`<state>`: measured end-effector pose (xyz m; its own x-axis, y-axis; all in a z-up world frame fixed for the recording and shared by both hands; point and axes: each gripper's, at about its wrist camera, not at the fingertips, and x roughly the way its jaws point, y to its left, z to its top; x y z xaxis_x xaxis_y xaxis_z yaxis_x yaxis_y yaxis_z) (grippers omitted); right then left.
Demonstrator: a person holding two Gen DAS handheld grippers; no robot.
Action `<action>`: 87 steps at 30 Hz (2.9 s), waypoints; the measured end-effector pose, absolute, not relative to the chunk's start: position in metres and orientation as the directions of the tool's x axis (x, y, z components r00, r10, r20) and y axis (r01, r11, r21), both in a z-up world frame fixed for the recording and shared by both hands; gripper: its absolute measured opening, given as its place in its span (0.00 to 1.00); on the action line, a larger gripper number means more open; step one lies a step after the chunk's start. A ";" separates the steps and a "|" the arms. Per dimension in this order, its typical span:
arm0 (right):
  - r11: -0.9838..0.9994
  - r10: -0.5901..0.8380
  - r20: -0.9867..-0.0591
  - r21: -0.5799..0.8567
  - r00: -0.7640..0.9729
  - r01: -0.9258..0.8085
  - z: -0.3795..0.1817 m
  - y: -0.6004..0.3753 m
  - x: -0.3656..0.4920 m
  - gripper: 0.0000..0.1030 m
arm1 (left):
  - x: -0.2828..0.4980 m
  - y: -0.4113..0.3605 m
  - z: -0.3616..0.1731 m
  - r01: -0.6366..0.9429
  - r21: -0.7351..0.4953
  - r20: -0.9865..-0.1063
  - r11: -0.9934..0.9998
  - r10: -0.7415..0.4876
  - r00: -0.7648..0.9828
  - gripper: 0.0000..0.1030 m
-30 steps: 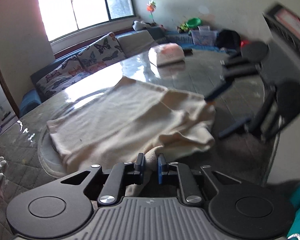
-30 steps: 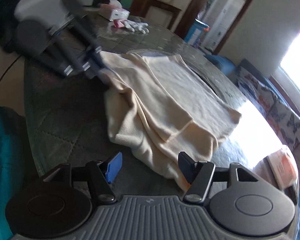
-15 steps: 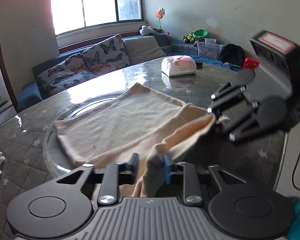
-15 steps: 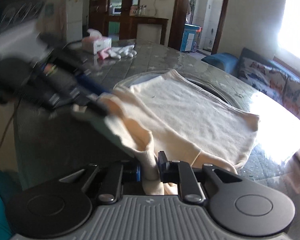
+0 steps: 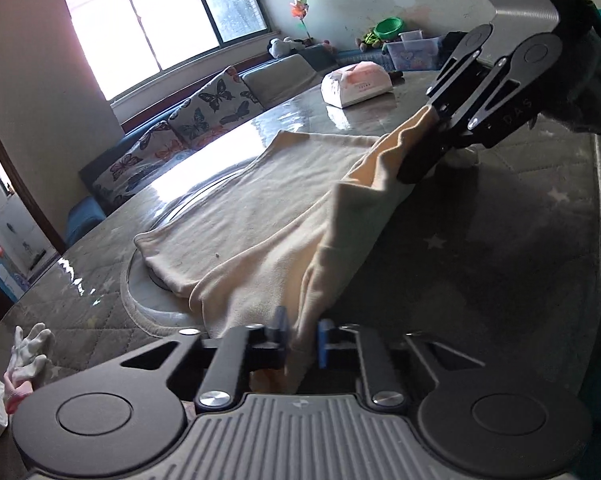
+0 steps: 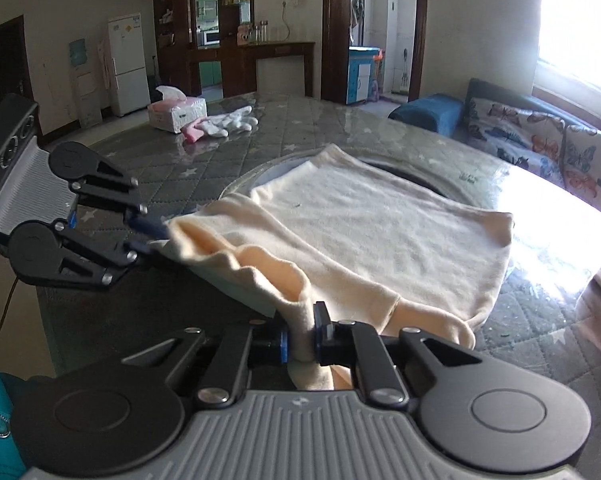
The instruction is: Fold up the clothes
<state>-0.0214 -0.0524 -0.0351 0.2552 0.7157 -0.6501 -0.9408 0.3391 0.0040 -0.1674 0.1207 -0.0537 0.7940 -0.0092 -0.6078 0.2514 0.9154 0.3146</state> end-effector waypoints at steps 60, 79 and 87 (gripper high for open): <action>0.660 0.628 -0.631 0.123 0.456 -0.741 -0.044 -0.039 0.085 0.16 | -0.037 0.182 -0.021 -0.016 0.033 -0.636 0.999 0.033 0.771 0.23; 0.493 0.660 -0.648 -0.008 0.380 -0.870 -0.055 0.003 0.008 0.16 | -0.005 0.150 -0.047 0.005 0.025 -0.673 1.000 0.013 0.740 0.23; 0.504 0.661 -0.604 -0.081 0.445 -0.860 -0.052 -0.022 -0.030 0.16 | -0.020 0.153 -0.040 -0.025 0.008 -0.649 1.000 0.024 0.760 0.23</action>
<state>-0.0304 -0.0224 -0.0517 0.4448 0.6610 -0.6043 -0.8598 0.5041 -0.0814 -0.0199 0.1529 -0.0402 0.7600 0.0241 -0.6495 -0.0251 0.9997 0.0078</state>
